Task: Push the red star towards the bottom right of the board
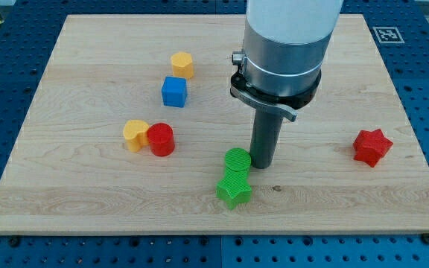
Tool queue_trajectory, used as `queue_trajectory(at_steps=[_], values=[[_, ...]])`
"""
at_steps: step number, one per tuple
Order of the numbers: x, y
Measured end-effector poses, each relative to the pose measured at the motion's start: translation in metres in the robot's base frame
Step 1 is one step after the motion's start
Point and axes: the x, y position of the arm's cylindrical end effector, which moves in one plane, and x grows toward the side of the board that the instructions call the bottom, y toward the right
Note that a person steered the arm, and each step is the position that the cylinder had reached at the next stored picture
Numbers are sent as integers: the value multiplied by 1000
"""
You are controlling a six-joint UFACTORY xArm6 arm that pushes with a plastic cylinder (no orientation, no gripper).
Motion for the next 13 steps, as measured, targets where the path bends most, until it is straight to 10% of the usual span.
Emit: queue_trajectory(at_steps=[2, 4, 9, 13], values=[[-70, 9], [-48, 126], [-20, 163], [-57, -53]])
